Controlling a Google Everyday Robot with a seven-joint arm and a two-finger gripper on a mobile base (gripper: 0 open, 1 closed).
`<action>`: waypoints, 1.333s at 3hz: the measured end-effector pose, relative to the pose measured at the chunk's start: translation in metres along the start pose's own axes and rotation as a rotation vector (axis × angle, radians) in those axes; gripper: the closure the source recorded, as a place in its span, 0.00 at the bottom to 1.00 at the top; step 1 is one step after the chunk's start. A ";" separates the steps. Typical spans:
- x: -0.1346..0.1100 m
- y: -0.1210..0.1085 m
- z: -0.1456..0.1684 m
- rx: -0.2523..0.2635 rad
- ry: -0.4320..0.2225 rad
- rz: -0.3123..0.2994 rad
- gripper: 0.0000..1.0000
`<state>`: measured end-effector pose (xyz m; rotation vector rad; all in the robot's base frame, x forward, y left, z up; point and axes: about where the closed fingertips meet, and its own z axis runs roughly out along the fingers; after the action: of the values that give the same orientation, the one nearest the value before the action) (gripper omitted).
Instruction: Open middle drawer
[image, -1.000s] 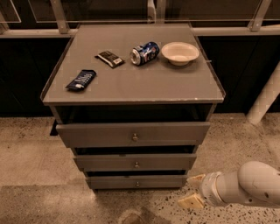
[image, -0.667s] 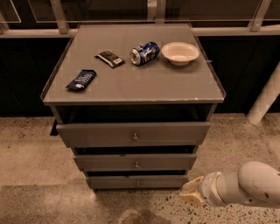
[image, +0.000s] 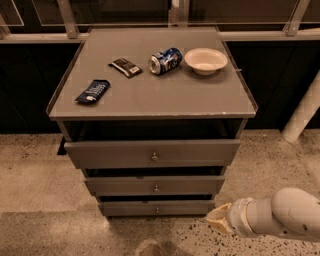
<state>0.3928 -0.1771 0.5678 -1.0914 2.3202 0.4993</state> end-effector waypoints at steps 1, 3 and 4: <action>-0.002 -0.001 0.018 0.051 -0.105 -0.039 1.00; -0.030 -0.036 0.053 0.283 -0.301 -0.203 1.00; -0.044 -0.068 0.062 0.374 -0.317 -0.232 1.00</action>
Offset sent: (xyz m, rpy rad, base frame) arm 0.0724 0.0234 -0.0239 0.0264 -0.5997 -0.0582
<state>0.4889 -0.1589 0.5378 -0.9989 1.8840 0.1277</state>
